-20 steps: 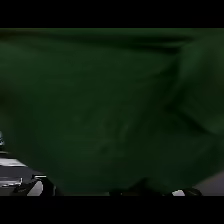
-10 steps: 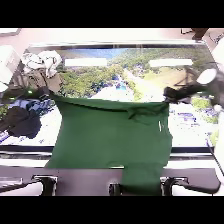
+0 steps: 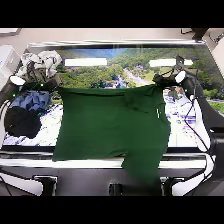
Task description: Fold the clothes and pants, and hang the long-sleeved shirts on hangers.
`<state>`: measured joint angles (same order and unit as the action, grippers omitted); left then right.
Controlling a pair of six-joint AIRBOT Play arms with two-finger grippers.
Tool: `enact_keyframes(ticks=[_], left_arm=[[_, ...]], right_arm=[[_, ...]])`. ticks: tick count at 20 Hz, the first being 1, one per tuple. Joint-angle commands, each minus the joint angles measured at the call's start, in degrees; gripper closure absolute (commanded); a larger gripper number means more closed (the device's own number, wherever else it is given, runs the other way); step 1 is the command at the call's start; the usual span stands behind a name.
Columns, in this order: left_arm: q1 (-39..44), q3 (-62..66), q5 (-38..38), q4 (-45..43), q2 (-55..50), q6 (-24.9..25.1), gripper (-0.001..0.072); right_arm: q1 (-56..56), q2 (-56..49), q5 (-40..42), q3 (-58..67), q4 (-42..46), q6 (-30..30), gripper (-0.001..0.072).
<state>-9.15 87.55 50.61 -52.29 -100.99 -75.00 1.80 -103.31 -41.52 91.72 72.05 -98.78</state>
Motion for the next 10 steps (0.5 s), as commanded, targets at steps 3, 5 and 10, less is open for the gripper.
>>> enact_keyframes(ticks=[3, 5, 10], left_arm=[[1.75, 7.21, -1.20, 3.91, -7.23, -0.04, 0.0687], [1.70, 8.90, -0.61, 4.24, -7.26, -0.04, 0.0687], [1.51, 10.49, 10.47, 4.09, -7.50, -1.55, 0.0688]], right_arm=[[0.94, -2.32, 3.82, 0.76, -1.07, -3.28, 0.0666], [3.65, -2.29, -1.20, 3.91, -1.73, -3.23, 0.0666], [6.60, -2.10, -25.53, 7.61, -1.90, 0.37, 0.0665]])
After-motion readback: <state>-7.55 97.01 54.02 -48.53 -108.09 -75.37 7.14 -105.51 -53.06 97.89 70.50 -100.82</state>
